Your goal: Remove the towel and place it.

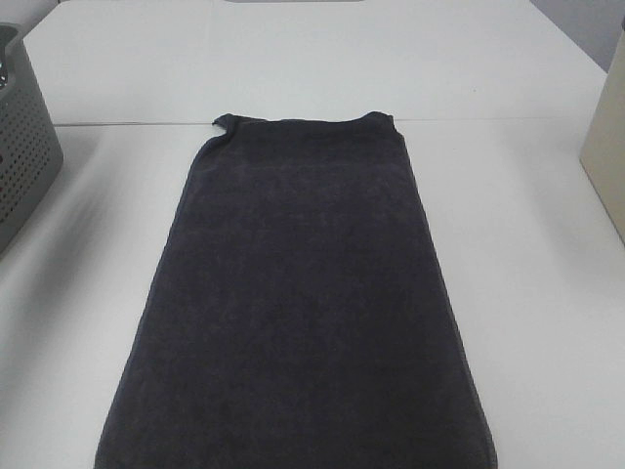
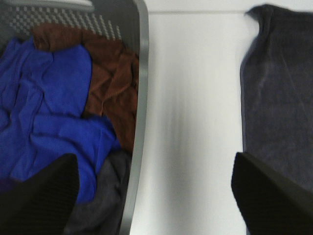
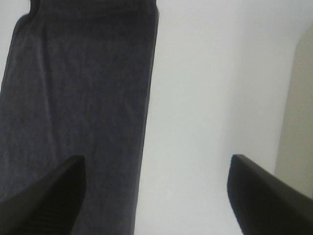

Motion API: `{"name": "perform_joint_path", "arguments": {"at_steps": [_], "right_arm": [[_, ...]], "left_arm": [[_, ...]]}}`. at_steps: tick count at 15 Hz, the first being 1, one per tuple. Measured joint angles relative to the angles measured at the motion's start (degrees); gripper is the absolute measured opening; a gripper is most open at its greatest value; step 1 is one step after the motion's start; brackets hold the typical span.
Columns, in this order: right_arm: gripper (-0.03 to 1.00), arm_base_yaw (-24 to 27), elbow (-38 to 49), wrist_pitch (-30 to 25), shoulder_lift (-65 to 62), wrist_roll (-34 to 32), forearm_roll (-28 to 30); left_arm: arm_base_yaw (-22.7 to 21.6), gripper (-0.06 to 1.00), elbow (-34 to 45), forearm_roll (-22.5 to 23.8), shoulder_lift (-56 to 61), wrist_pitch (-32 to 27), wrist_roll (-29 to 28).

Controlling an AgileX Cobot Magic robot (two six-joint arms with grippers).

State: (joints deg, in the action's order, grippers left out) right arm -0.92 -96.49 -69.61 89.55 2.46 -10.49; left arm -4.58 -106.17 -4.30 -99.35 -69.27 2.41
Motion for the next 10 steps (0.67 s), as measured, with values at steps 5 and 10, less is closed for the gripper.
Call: {"name": "perform_joint_path", "arguments": {"at_steps": [5, 10], "right_arm": [[0.76, 0.0, 32.7, -0.2, -37.6, 0.0, 0.0], [0.76, 0.0, 46.4, -0.3, -64.9, 0.1, 0.4]], "left_arm": [[0.0, 0.80, 33.7, 3.7, 36.8, 1.8, -1.7], [0.0, 0.80, 50.3, 4.3, 63.3, 1.9, -1.9]]}}
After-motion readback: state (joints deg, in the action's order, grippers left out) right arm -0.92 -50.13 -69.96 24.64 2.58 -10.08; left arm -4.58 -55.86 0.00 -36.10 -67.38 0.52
